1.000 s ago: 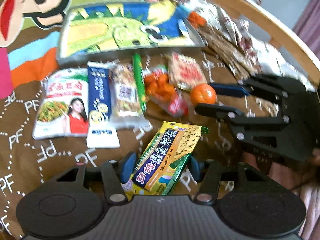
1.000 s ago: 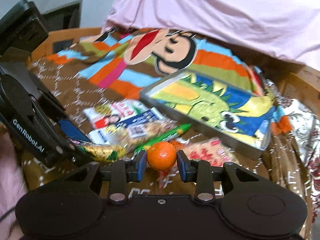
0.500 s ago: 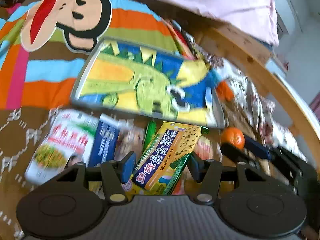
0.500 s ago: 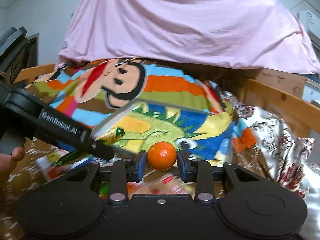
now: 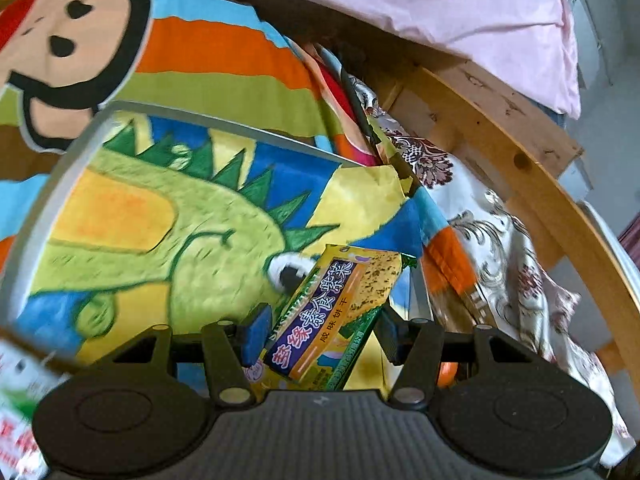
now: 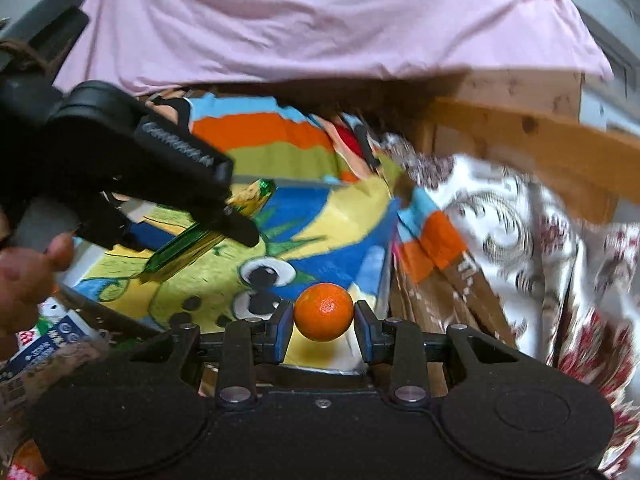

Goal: Organize snacks
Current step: 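Carry biscuit packet with left tool and orange with right tool into the tray, release, then withdraw both open tools from the tray back over the snacks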

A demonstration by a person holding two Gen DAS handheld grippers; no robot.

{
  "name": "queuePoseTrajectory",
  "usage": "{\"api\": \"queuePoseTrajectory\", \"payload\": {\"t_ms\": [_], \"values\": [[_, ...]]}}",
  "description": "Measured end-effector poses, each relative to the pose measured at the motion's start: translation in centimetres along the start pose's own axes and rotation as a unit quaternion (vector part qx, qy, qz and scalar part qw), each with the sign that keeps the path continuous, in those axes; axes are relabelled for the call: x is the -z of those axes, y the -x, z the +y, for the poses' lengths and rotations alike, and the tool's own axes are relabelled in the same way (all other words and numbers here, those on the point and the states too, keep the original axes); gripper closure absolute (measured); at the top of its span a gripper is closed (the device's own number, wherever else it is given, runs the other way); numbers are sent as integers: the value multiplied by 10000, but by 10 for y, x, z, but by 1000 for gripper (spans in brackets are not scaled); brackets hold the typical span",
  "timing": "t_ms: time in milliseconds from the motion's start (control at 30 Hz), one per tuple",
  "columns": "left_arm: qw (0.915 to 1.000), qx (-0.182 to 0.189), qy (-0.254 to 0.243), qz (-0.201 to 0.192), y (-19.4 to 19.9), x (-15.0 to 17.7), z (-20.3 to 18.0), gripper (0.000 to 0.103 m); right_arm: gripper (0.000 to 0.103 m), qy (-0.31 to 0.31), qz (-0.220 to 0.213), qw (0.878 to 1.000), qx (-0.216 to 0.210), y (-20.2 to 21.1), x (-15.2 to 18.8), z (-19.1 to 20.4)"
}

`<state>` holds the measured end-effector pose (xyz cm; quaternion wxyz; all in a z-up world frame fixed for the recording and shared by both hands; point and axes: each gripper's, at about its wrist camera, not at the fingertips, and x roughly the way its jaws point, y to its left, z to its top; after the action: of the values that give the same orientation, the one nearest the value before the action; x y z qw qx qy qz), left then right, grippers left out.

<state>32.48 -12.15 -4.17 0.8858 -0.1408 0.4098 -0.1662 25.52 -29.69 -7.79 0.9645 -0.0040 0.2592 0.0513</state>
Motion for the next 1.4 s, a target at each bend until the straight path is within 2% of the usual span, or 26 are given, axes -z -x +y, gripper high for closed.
{"api": "queuePoseTrajectory", "payload": {"t_ms": [133,200,233,400,500,567,600,733,1067,1133,1267,1400], "values": [[9997,-193,-34,140,-35,-7,-9,43,68,52,62,10000,44,-6,4,0],[9995,-248,-63,158,-47,-8,-13,46,68,152,54,9998,86,-9,4,0],[9995,-272,-83,169,-51,-8,-15,49,67,164,73,9998,99,-11,4,0],[9990,-292,-167,283,-62,-5,-20,49,68,176,178,9997,79,-18,3,-2],[9988,-340,-123,315,-64,-1,-18,49,58,257,153,9995,74,-16,4,0],[9988,-351,-94,330,-61,0,-15,43,40,311,87,9994,79,-13,4,2],[9988,-347,-79,338,-59,0,-14,41,35,326,51,9994,119,-12,3,3],[9987,-398,-59,317,-42,2,-5,29,30,247,-52,9995,194,-4,1,2],[9987,-446,156,-189,35,10,22,5,2,-239,-502,9984,81,47,-7,5],[9980,-507,164,-350,52,14,26,3,1,-169,-624,9979,91,61,-6,10],[9928,-973,95,-688,87,30,33,1,1,28,-820,9963,250,87,-2,20],[9885,-1216,-38,-901,120,50,41,1,1,-74,-937,9951,296,114,2,25]]}}
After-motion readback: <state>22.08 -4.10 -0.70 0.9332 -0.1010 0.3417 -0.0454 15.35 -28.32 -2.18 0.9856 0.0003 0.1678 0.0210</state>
